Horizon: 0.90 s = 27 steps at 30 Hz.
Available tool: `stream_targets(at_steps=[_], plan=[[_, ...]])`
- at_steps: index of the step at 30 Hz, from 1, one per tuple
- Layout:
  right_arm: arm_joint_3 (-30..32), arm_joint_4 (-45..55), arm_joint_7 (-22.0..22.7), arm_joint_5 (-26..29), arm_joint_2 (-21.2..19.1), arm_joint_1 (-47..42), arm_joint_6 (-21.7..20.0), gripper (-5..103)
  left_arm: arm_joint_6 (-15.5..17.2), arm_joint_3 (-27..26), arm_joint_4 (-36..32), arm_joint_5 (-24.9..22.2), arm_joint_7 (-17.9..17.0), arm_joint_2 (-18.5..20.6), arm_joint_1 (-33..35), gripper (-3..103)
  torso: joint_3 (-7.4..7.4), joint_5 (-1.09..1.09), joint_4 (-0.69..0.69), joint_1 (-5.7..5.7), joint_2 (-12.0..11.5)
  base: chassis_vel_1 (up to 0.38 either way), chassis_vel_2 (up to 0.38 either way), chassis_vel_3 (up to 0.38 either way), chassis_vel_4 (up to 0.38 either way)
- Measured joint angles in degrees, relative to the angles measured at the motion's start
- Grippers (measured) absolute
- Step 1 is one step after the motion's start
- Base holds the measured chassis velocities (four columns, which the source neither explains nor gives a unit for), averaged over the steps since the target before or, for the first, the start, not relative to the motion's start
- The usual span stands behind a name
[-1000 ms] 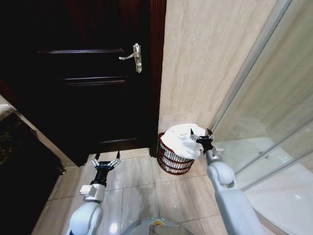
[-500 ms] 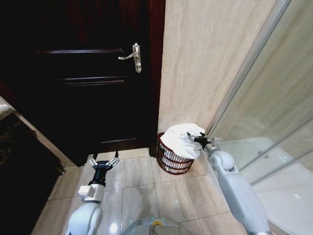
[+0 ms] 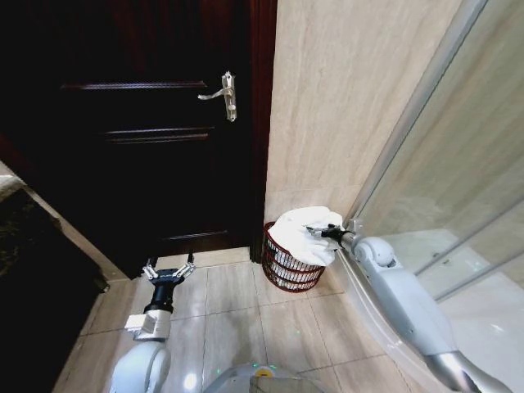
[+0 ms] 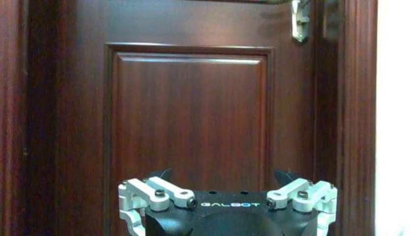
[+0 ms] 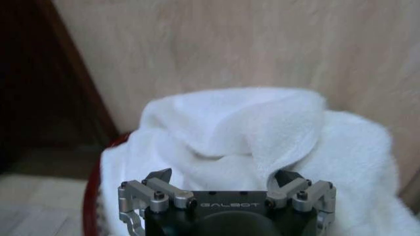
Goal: Discard the used towel into the hamper.
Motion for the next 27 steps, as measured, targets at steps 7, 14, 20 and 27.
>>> stream_targets(at_steps=[7, 14, 20, 27], plan=[[-6.08, -2.39, 0.05, 3.23, -1.10, 3.24, -2.92, 100, -1.32, -2.46, -0.04, -1.53, 0.68, -1.08, 0.33, 100, 0.00, 0.00, 0.00, 0.00, 0.00, 0.000, 0.000, 0.000, 0.000], [-11.17, -4.95, 0.81, 5.26, -1.86, 6.00, -2.93, 100, -2.57, -4.51, 0.13, -3.08, 1.16, -1.86, 0.91, 100, 0.00, 0.00, 0.00, 0.00, 0.00, 0.000, 0.000, 0.000, 0.000], [-14.00, -8.71, 0.18, 5.89, -1.76, 8.16, -2.93, 100, -2.92, -5.48, 0.27, -3.58, 1.32, -2.17, 0.98, 100, 0.00, 0.00, 0.00, 0.00, 0.00, 0.000, 0.000, 0.000, 0.000], [-16.19, -14.20, -2.30, 5.46, -0.12, 10.84, -2.90, 100, -2.92, -5.99, 0.17, -3.81, 1.33, -2.89, 0.84, 100, 0.00, -0.01, -0.01, 0.00, 0.00, 0.000, 0.000, 0.000, 0.000]])
